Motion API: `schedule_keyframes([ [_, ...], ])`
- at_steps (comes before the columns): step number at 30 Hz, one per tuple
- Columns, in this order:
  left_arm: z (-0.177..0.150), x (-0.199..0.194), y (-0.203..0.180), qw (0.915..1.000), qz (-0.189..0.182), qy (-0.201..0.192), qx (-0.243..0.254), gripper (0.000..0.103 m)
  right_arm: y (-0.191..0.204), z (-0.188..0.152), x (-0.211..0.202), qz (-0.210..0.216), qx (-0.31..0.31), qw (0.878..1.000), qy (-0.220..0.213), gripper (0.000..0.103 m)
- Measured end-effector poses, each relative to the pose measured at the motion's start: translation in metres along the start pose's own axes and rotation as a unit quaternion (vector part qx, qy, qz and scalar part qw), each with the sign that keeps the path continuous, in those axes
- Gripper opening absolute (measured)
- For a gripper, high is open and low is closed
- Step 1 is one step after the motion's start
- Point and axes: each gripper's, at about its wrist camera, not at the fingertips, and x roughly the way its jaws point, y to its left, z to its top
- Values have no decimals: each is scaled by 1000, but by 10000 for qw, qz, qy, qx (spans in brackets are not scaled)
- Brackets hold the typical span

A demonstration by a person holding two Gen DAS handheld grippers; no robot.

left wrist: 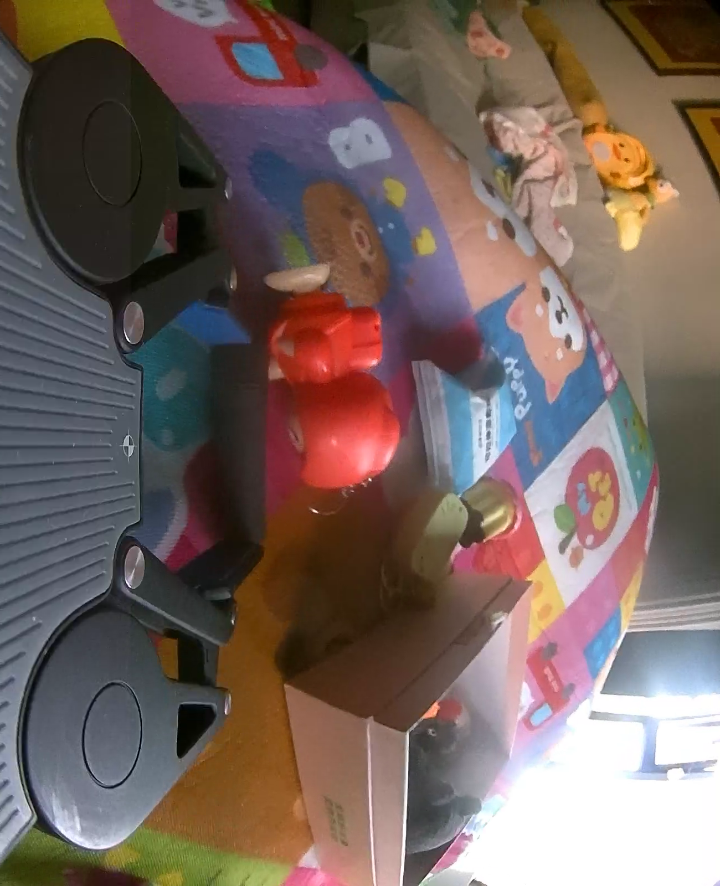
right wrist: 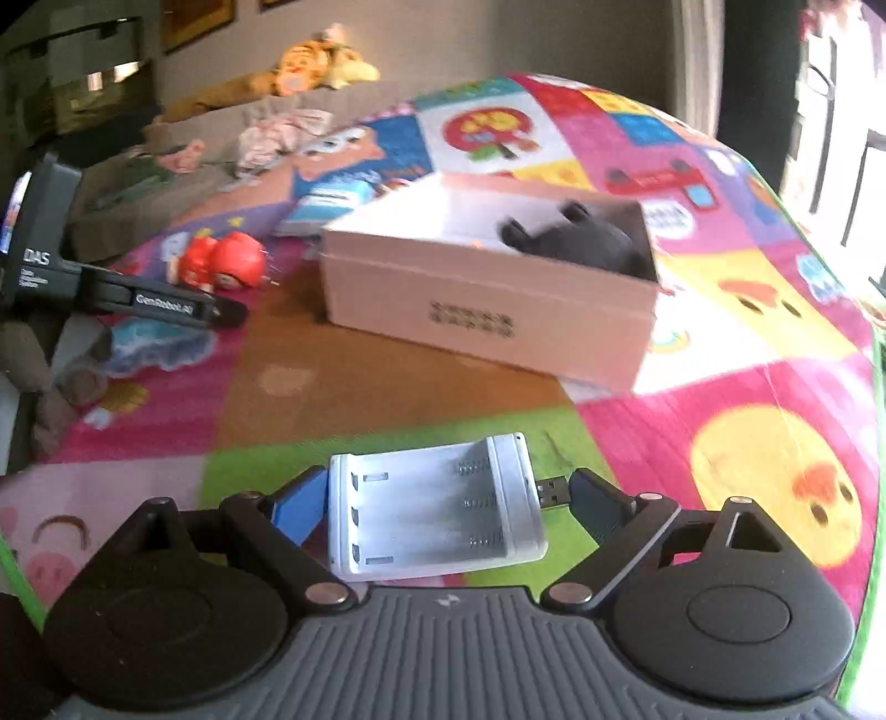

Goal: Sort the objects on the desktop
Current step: 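Carry the white charger over the pink box and open the right gripper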

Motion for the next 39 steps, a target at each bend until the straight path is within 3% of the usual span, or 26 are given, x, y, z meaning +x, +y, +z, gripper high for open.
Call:
schedule_keyframes([
  [4, -8, -13, -7, 9998, -96, -20, 184, 79, 3, 0, 1, 34, -65, 10000, -63, 93],
  [10, -41, -59, -38, 9930, -975, 99, 667, 79, 5, 1, 4, 20, -58, 10000, -26, 93],
  [15, -60, -78, -56, 9887, -1243, 132, 823, 81, 8, 0, 4, -2, -135, 9999, -19, 93],
  [21, -63, -79, -60, 9877, -1310, 154, 835, 90, 12, -1, 2, -51, -251, 9996, -88, 100],
  [27, -62, -75, -64, 9880, -1283, 82, 856, 91, 11, -1, 4, -24, -209, 9998, -54, 102],
  [37, -63, -79, -68, 9866, -1323, -24, 955, 80, 4, 3, 13, 315, -12, 9993, 216, 103],
  [39, -64, -80, -68, 9865, -1326, -20, 957, 80, 5, 2, 12, 242, -58, 9995, 178, 97],
])
